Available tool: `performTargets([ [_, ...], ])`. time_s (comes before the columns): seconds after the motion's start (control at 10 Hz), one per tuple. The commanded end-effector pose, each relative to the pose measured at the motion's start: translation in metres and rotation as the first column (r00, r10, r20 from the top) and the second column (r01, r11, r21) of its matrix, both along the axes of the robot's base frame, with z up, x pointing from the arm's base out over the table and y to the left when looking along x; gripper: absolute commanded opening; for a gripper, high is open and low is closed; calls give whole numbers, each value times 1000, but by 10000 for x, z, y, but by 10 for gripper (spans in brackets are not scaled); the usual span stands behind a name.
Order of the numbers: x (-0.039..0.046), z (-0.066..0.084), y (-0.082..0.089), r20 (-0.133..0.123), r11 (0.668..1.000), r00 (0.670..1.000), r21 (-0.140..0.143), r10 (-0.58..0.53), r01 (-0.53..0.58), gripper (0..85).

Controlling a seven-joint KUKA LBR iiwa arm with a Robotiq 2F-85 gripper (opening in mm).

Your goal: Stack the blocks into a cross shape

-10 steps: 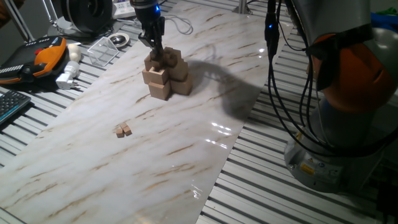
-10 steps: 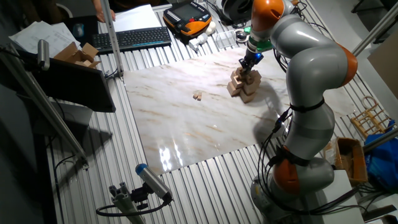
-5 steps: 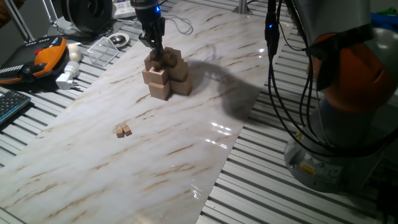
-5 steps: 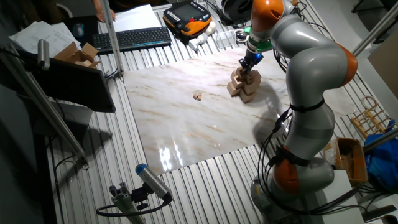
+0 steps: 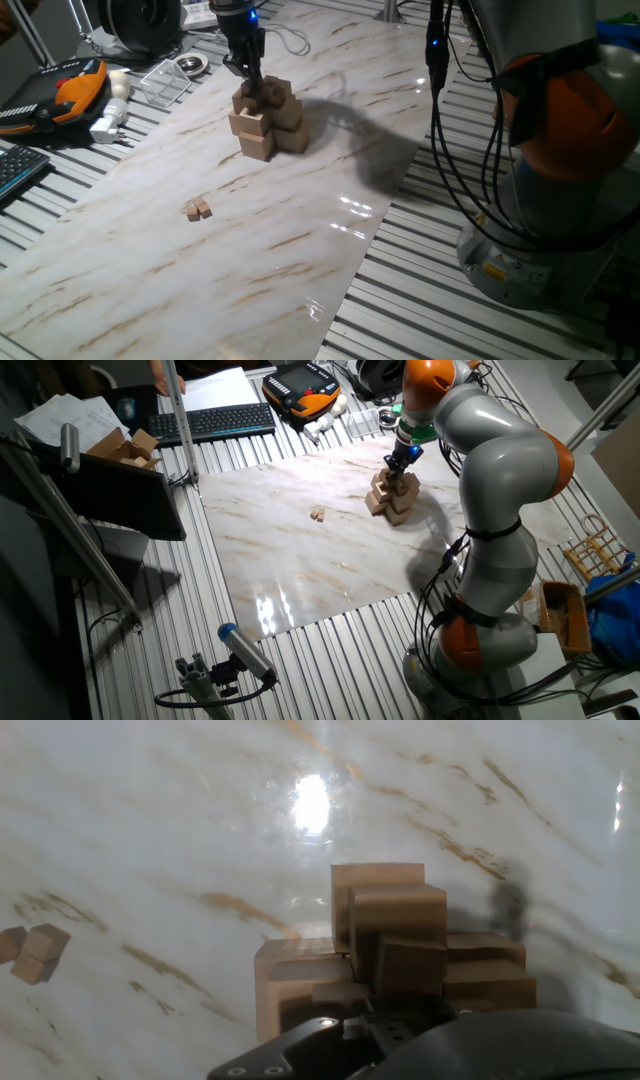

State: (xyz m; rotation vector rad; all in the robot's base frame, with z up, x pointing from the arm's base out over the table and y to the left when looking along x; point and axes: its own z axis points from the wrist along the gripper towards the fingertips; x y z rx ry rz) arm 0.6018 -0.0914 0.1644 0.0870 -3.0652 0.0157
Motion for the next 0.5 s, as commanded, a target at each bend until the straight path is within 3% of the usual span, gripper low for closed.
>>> performTargets([
  [0.0,0,1,-2,-1,1000,1000,-3,2,-2,170],
  [0.1,-1,1,-2,-3,1000,1000,-3,2,-2,340],
  [0.4,-3,2,-3,-3,1000,1000,-5,2,-2,340],
])
